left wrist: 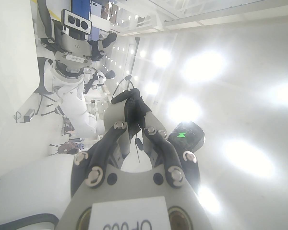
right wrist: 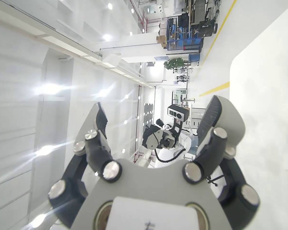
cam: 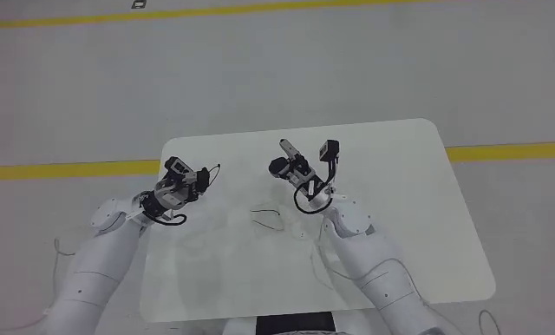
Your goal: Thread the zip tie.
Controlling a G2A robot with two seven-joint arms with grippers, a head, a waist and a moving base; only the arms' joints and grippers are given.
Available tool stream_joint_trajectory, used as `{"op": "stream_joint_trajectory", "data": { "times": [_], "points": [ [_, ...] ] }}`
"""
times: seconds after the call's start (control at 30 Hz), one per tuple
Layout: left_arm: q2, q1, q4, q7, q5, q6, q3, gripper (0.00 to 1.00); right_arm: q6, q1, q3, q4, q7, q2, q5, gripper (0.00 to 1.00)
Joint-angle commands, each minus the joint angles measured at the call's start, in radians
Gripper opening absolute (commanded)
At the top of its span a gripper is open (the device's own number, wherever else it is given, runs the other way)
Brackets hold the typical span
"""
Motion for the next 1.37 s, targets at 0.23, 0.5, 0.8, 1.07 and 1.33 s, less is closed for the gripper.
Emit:
{"op": "stream_joint_trajectory", "data": {
  "times": [0.23,0.5,0.8,1.07,1.33],
  "points": [
    [0.001,0.015,-0.039,0.000,-0.018,0.014,-0.010,0.00,0.000,-0.007,0.006,-0.023,-0.051,0.005,-0.055,1.00],
    [0.012,0.039,-0.076,0.000,-0.037,0.015,-0.033,0.00,0.000,-0.036,0.016,-0.071,-0.109,0.011,-0.093,1.00],
    [0.012,0.039,-0.076,0.000,-0.037,0.015,-0.033,0.00,0.000,-0.036,0.016,-0.071,-0.109,0.011,-0.093,1.00],
    [0.012,0.039,-0.076,0.000,-0.037,0.015,-0.033,0.00,0.000,-0.036,0.016,-0.071,-0.109,0.011,-0.093,1.00],
    [0.012,0.039,-0.076,0.000,-0.037,0.015,-0.033,0.00,0.000,-0.036,0.016,-0.071,-0.109,0.011,-0.093,1.00]
  ]
}}
